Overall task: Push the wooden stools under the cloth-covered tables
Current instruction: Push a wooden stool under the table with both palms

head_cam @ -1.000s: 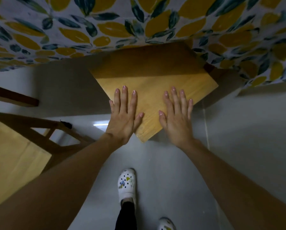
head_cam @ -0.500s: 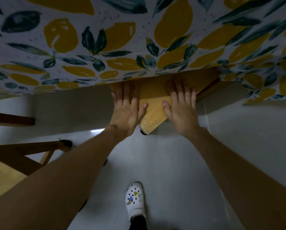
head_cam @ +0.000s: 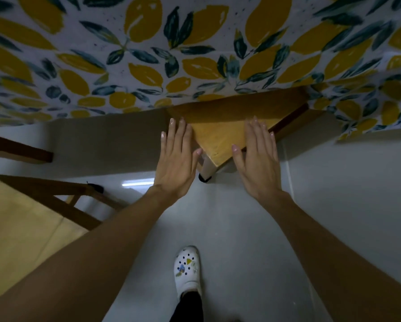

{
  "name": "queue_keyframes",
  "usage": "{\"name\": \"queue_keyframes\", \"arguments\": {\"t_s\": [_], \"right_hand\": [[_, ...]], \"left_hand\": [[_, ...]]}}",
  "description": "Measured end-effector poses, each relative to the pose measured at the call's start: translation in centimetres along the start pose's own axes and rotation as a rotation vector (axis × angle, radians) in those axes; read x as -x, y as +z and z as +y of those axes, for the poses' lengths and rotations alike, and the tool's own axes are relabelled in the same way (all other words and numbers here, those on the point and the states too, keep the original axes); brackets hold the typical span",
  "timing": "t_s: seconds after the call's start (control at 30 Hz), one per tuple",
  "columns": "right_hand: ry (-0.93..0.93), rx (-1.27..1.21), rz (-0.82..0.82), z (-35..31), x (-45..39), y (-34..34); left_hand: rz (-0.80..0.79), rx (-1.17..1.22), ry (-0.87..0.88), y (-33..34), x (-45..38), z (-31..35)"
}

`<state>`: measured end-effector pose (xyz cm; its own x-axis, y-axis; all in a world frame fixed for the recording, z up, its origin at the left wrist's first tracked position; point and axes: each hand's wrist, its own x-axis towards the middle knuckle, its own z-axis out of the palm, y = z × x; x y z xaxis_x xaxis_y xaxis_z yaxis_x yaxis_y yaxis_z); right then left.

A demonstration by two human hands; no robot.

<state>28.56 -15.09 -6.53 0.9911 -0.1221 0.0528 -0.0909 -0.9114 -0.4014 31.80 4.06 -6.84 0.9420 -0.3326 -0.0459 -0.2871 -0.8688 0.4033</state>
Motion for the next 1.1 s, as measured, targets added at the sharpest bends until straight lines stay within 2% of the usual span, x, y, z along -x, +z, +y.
{"name": "queue_keyframes", "arguments": {"t_s": [0.37, 0.5, 0.83, 0.97, 1.1], "right_hand": [[-0.105, -0.073, 0.029, -8.2, 11.4, -2.7], [-0.118, -0.093, -0.033, -13.3, 16.8, -2.1], [-0.292, -0.163, -0.216, -26.9, 28.8, 7.0], [-0.297, -0.172, -0.196, -31.2, 30.6, 10.8], [-0.253, -0.102, -0.192, -34.5, 31.0, 13.7]], "left_hand": [[0.065, -0.029, -0.105, -5.9, 15.3, -3.4], [0.055, -0.071, -0.213, -8.1, 22.5, -4.9], [-0.037, -0.044, -0.389, -10.4, 39.0, -17.5], [-0.014, 0.034, -0.455, -10.7, 41.2, -22.4], [-0.055, -0.024, -0.443, -10.2, 41.9, -26.3]]}}
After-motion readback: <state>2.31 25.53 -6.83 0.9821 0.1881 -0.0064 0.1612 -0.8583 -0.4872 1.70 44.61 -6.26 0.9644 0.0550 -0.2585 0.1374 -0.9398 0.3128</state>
